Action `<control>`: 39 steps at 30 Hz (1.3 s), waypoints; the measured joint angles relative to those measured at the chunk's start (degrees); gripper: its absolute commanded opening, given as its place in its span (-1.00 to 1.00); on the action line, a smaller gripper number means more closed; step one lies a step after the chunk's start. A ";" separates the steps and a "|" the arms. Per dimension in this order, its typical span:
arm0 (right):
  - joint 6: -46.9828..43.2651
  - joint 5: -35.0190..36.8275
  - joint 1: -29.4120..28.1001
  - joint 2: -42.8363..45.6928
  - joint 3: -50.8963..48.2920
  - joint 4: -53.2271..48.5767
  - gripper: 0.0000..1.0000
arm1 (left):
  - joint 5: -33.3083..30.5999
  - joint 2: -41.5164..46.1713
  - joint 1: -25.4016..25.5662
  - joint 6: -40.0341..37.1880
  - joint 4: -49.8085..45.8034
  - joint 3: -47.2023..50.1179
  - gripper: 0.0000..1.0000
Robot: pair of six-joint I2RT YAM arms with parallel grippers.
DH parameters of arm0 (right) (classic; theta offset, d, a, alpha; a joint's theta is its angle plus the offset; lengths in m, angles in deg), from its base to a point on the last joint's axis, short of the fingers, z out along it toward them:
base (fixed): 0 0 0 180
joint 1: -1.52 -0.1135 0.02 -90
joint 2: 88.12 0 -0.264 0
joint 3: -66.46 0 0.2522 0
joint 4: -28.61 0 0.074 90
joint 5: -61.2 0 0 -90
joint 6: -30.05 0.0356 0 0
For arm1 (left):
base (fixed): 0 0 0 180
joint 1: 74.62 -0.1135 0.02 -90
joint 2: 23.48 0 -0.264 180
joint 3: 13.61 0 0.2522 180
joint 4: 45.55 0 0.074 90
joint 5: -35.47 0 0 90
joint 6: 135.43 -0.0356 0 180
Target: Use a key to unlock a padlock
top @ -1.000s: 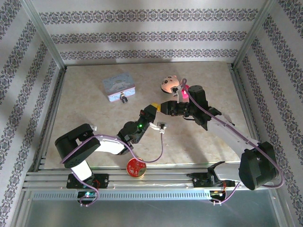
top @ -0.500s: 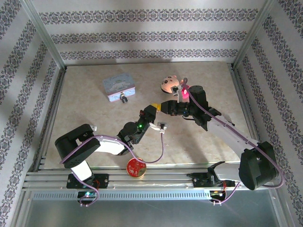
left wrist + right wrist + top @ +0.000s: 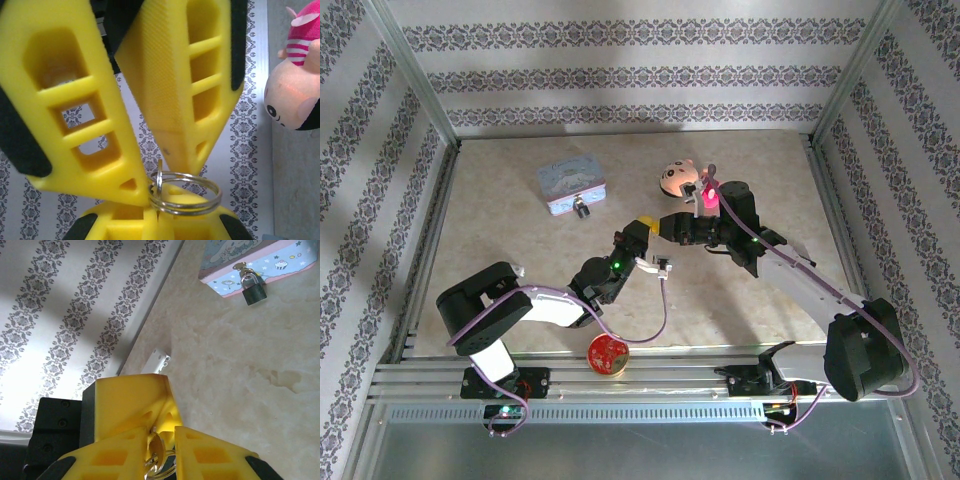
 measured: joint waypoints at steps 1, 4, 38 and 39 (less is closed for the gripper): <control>0.04 -0.04 0.02 0.00 -0.02 0.26 -0.83 | -0.13 0.00 0.00 0.00 -0.07 0.00 -1.00; 0.13 -0.04 0.04 0.00 -0.02 0.79 -0.98 | -0.52 0.00 0.00 0.07 -0.04 0.00 -1.00; 6.60 8.28 2.69 -0.13 -2.89 5.20 -1.00 | -6.49 31.89 -2.84 40.50 -27.96 3.82 0.98; 6.93 8.44 2.69 -0.13 -2.91 5.38 -1.00 | -5.99 33.75 -4.17 43.89 -30.82 3.28 0.98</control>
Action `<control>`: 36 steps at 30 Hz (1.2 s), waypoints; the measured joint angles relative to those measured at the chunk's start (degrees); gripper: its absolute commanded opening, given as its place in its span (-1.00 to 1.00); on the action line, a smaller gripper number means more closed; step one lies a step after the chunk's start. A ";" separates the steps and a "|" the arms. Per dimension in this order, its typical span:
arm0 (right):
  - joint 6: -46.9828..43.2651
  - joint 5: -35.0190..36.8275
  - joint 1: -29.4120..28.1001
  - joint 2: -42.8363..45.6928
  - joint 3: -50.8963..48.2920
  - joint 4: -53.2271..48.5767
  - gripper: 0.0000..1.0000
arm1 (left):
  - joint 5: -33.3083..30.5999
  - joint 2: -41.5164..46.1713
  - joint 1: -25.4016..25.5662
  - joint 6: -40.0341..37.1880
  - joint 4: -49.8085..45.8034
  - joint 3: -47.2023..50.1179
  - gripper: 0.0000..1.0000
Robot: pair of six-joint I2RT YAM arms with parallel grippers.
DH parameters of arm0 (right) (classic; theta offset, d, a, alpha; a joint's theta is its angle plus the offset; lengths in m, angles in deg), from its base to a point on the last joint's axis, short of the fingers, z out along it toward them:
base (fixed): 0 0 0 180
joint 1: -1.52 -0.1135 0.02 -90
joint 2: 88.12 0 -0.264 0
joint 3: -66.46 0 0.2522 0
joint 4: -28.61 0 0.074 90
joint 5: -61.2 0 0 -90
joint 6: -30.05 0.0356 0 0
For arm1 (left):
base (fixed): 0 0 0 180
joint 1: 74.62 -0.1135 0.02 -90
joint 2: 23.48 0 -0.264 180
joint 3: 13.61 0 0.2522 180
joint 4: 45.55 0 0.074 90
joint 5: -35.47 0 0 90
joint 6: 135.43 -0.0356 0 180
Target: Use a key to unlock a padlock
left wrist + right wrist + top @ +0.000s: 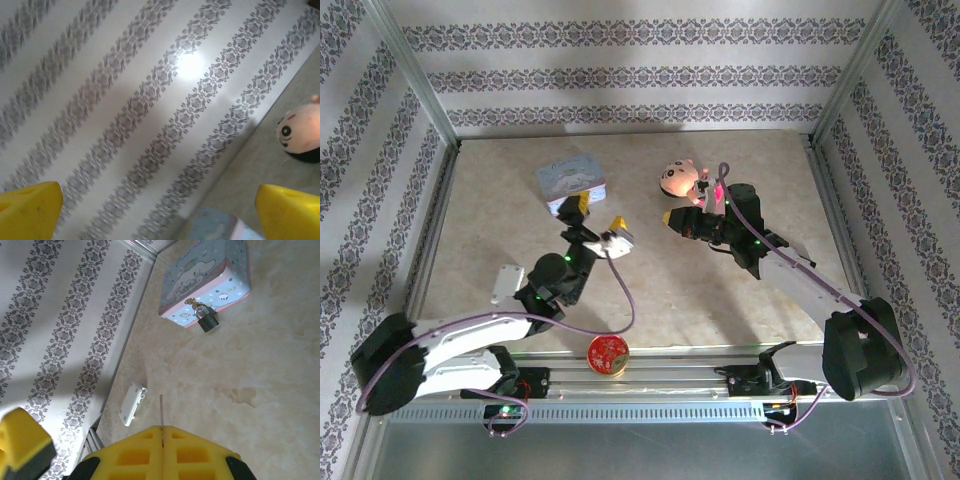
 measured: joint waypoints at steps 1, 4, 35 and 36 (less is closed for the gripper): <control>0.33 0.09 0.00 0.00 0.00 0.26 -1.00 | 0.92 1.92 -1.97 4.39 -3.63 -0.90 0.98; 0.92 0.44 0.00 0.00 -0.11 1.18 -1.00 | 3.89 4.90 -8.70 16.74 -13.84 -4.81 0.98; 5.35 4.72 -1.70 -6.38 -1.01 3.96 -1.00 | 37.05 -59.63 -44.74 73.48 -72.26 -75.47 0.99; 5.38 4.74 -1.84 -6.38 -1.01 3.96 -1.00 | 37.40 -61.24 -45.13 73.92 -72.96 -77.26 0.99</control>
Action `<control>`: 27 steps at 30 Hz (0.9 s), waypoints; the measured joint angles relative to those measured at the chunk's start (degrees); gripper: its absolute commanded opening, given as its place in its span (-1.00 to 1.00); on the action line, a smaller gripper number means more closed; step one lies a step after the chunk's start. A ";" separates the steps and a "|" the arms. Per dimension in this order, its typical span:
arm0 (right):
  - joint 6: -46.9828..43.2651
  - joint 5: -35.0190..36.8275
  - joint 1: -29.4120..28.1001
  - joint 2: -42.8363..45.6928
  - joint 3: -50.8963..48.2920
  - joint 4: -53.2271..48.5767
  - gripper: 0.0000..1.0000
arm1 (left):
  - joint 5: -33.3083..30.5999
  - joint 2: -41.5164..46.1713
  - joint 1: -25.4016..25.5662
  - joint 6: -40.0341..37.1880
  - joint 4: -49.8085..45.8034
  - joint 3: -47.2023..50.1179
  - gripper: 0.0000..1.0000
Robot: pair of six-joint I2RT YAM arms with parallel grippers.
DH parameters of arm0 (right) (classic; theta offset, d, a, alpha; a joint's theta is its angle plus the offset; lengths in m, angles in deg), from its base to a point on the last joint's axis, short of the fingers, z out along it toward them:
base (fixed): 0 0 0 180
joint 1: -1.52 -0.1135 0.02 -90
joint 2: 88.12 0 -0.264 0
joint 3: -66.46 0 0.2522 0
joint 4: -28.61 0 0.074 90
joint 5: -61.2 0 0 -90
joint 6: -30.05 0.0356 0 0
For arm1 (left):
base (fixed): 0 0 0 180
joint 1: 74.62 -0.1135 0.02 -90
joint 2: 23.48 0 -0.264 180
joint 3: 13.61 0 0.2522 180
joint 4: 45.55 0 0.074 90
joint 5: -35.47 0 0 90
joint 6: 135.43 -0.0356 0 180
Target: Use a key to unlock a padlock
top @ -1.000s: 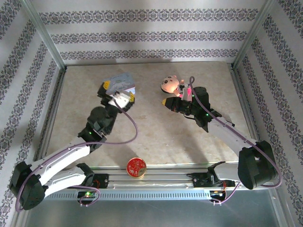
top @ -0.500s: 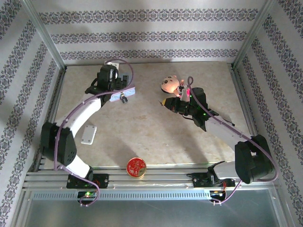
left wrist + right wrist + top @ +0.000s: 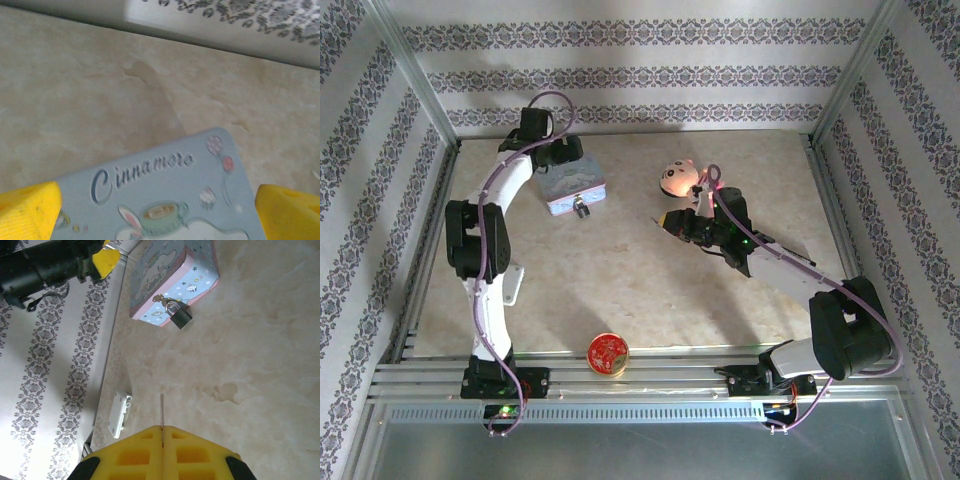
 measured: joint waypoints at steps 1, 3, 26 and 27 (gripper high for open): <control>0.02 0.17 -0.13 0.00 0.00 0.02 -1.00 | 0.15 -1.51 -0.26 0.37 -0.52 -1.60 1.00; 0.24 0.44 -0.39 0.00 0.00 0.02 -1.00 | 0.07 -4.66 -0.28 0.63 -2.32 -5.60 0.94; 2.60 2.08 -2.38 -1.60 0.00 0.02 -1.00 | -4.24 -24.68 -0.39 -1.68 -18.08 -34.47 0.27; 2.60 2.10 -2.49 -1.64 0.00 0.02 -1.00 | -4.00 -24.68 -0.44 -1.66 -18.18 -34.53 0.24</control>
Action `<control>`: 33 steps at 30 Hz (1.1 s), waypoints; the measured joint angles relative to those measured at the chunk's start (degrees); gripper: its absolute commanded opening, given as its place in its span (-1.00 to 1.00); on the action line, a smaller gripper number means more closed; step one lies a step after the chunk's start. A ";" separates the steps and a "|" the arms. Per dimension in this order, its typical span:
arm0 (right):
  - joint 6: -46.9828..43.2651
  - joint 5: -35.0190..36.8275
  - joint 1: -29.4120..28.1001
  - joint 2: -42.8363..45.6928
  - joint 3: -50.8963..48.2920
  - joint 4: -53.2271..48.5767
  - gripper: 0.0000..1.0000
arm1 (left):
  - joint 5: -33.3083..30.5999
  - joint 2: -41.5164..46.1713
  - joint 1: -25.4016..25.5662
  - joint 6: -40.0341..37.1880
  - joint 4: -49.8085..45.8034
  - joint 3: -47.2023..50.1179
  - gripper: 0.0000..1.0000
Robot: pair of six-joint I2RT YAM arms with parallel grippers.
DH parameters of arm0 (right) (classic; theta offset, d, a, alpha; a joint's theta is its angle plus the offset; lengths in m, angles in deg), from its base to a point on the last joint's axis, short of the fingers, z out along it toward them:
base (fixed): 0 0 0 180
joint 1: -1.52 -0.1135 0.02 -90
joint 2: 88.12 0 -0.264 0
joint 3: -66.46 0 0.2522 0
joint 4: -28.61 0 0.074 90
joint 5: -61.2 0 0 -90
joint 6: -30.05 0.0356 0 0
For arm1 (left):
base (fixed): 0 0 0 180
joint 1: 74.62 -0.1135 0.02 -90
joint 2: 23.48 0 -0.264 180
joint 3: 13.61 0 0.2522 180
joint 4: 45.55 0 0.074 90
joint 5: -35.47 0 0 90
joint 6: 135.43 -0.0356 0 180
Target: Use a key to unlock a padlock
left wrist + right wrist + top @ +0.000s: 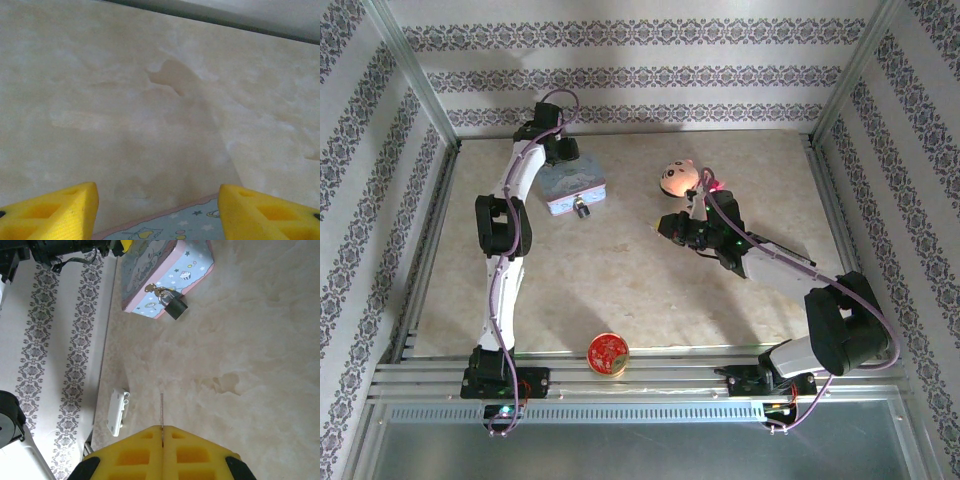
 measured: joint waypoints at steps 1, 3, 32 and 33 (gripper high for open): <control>0.09 0.00 -0.15 0.00 0.00 0.00 -1.00 | 0.46 0.00 -0.07 0.00 0.00 -0.02 0.21; 0.17 0.00 -0.26 0.00 0.00 0.00 -1.00 | 1.25 0.00 -0.13 0.04 -0.22 0.00 0.15; -0.11 1.53 -2.05 -0.90 -1.73 1.29 -1.00 | 8.09 24.52 3.80 9.33 19.69 46.34 -0.07; -0.11 1.73 -2.14 -0.90 -1.88 1.29 -1.00 | 8.37 24.52 4.28 9.57 19.93 46.40 -0.09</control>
